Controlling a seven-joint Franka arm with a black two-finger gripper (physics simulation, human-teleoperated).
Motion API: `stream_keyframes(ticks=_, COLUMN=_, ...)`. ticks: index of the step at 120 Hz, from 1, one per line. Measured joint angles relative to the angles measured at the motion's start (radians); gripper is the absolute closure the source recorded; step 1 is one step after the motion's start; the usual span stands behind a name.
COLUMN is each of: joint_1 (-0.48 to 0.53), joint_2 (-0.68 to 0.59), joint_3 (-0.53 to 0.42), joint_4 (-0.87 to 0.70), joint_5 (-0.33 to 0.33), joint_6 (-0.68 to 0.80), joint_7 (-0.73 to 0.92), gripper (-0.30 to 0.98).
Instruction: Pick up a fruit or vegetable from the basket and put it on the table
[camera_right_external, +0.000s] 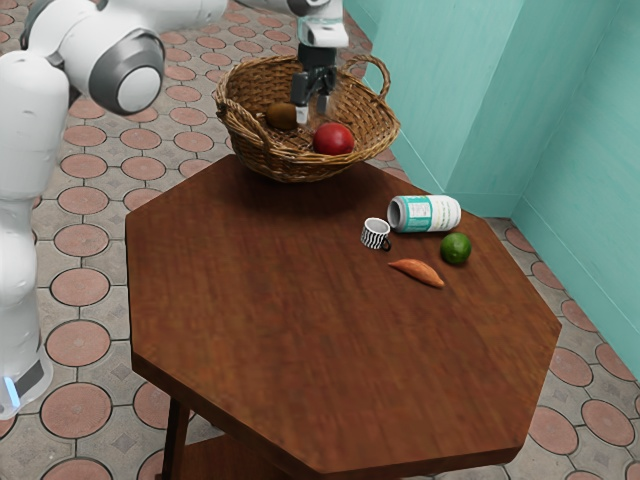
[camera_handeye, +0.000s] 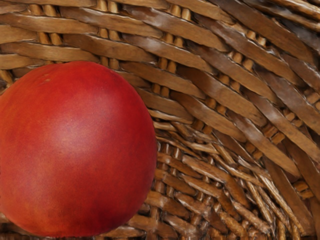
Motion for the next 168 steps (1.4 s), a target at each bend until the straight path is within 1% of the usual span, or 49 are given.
stream_keyframes(ticks=33, joint_1=0.003, joint_2=-0.033, joint_3=0.023, joint_4=-0.019, joint_5=0.003, joint_6=0.000, joint_7=0.098, gripper=0.00)
stream_keyframes(ticks=62, joint_1=0.020, joint_2=-0.013, joint_3=0.021, joint_4=-0.015, joint_5=0.001, joint_6=0.003, joint_7=0.157, gripper=0.00)
stream_keyframes(ticks=82, joint_1=0.007, joint_2=0.032, joint_3=-0.011, joint_4=0.005, joint_5=-0.006, joint_6=0.031, joint_7=0.180, gripper=0.00)
stream_keyframes(ticks=116, joint_1=0.018, joint_2=0.096, joint_3=-0.036, joint_4=0.052, joint_5=-0.071, joint_6=0.119, joint_7=0.193, gripper=0.00)
stream_keyframes(ticks=130, joint_1=0.033, joint_2=0.099, joint_3=-0.039, joint_4=0.054, joint_5=-0.083, joint_6=0.143, joint_7=0.195, gripper=0.01)
stream_keyframes(ticks=141, joint_1=0.053, joint_2=0.101, joint_3=-0.063, joint_4=0.056, joint_5=-0.090, joint_6=0.155, joint_7=0.197, gripper=0.01)
stream_keyframes(ticks=168, joint_1=0.057, joint_2=0.119, joint_3=-0.079, joint_4=0.054, joint_5=-0.096, joint_6=0.174, joint_7=0.199, gripper=0.01)
